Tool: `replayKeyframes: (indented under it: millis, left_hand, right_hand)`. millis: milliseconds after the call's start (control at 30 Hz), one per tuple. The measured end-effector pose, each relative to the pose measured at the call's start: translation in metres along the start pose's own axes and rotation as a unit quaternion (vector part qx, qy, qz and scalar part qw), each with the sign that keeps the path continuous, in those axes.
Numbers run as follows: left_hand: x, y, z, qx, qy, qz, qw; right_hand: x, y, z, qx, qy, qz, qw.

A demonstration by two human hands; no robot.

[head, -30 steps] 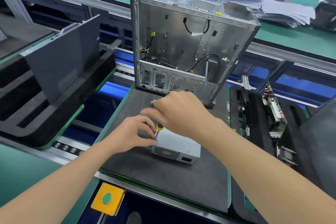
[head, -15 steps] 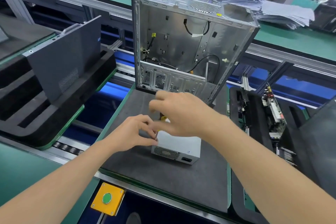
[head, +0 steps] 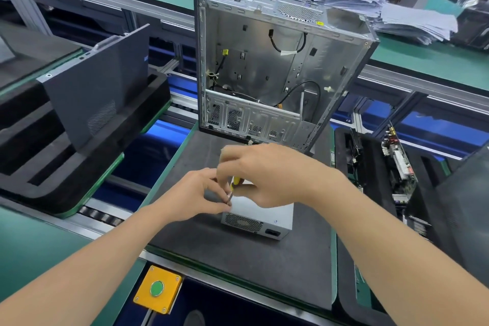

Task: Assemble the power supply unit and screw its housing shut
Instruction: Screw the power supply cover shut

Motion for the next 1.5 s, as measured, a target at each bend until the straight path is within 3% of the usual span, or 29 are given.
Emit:
replayKeyframes:
  millis: [67, 233, 333, 433, 600, 1000, 1500]
  left_hand:
    - [-0.001, 0.0, 0.0, 0.0, -0.009, -0.002, 1.0]
    - [-0.001, 0.001, 0.002, 0.02, -0.01, 0.0, 1.0]
    - [-0.002, 0.001, 0.001, 0.029, -0.012, -0.008, 0.999]
    - [-0.003, 0.001, 0.0, 0.03, 0.0, -0.017, 0.999]
    - [0.0, 0.0, 0.0, 0.021, 0.004, -0.007, 1.0]
    - [-0.005, -0.005, 0.0, -0.006, 0.011, -0.011, 1.0]
    - [-0.014, -0.03, 0.003, -0.018, 0.078, -0.019, 0.997]
  right_hand:
    - [0.0, 0.001, 0.0, -0.033, -0.048, -0.018, 0.998]
    - [0.002, -0.007, 0.006, 0.018, -0.022, 0.159, 0.987]
    - [0.001, -0.015, 0.008, 0.033, 0.028, 0.214, 0.976]
    - [-0.006, -0.016, 0.004, 0.047, 0.08, 0.174, 0.98]
    - [-0.01, -0.007, 0.005, 0.005, 0.049, -0.006, 0.999]
    - [-0.003, -0.015, 0.018, -0.003, -0.083, 0.161, 0.983]
    - [0.038, 0.017, 0.01, 0.002, -0.116, 0.23, 0.966]
Point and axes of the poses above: each hand's wrist, its own y-axis away from the middle knuckle, its own z-axis out of the palm, x = y × z, the point moved 4 cm from there along -y, towards the middle knuckle, and after that the axes turned 3 degrees about y, right-handed, at the moved point
